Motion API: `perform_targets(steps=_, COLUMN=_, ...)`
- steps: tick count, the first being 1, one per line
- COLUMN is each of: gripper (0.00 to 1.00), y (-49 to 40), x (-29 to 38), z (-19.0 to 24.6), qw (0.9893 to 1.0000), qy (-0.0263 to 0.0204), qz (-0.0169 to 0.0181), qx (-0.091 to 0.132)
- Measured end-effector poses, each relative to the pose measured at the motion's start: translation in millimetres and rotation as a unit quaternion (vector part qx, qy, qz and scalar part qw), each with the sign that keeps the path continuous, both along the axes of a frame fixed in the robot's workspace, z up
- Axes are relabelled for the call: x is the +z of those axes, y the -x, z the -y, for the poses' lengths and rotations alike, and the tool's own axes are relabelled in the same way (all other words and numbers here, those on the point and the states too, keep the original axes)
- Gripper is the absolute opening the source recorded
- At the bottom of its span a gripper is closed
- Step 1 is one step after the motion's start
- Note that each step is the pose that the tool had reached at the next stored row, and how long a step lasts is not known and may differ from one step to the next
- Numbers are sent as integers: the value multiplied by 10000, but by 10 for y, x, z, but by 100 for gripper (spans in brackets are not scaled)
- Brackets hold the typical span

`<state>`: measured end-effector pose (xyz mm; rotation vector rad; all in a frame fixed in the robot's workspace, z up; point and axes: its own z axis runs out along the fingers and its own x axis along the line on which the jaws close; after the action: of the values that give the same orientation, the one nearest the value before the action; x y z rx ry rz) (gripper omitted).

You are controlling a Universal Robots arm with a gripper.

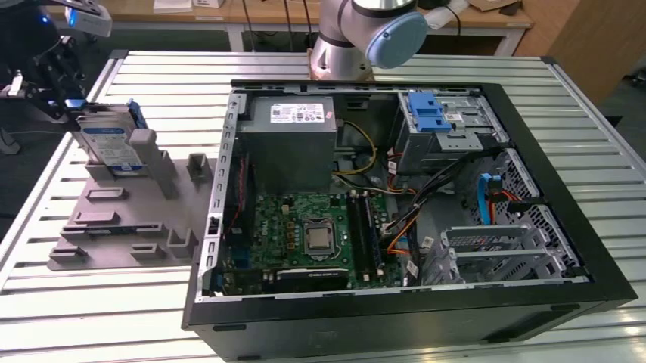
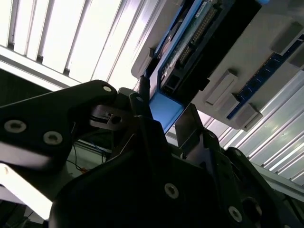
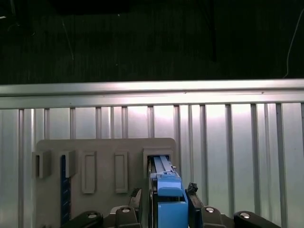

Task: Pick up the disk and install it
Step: 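Pick up the disk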

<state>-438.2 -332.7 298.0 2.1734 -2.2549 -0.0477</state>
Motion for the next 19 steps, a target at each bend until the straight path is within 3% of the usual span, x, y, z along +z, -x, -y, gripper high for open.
perform_targets(steps=2, gripper=47, y=0, x=-18, z=0, qw=10000, qy=0, qz=0, qx=0)
perform_targets(steps=5, gripper=36, y=1, x=-29, z=0, qw=10000, qy=2, qz=-3, qx=0)
perform_targets(steps=10, gripper=36, y=0, x=-37, z=-1, qw=10000, qy=-2, qz=5, qx=-1)
perform_targets(steps=12, gripper=44, y=0, x=-36, z=-1, qw=10000, qy=0, qz=2, qx=-1)
perform_targets(steps=19, gripper=44, y=-3, x=-41, z=-1, qw=10000, qy=2, qz=0, qx=-5)
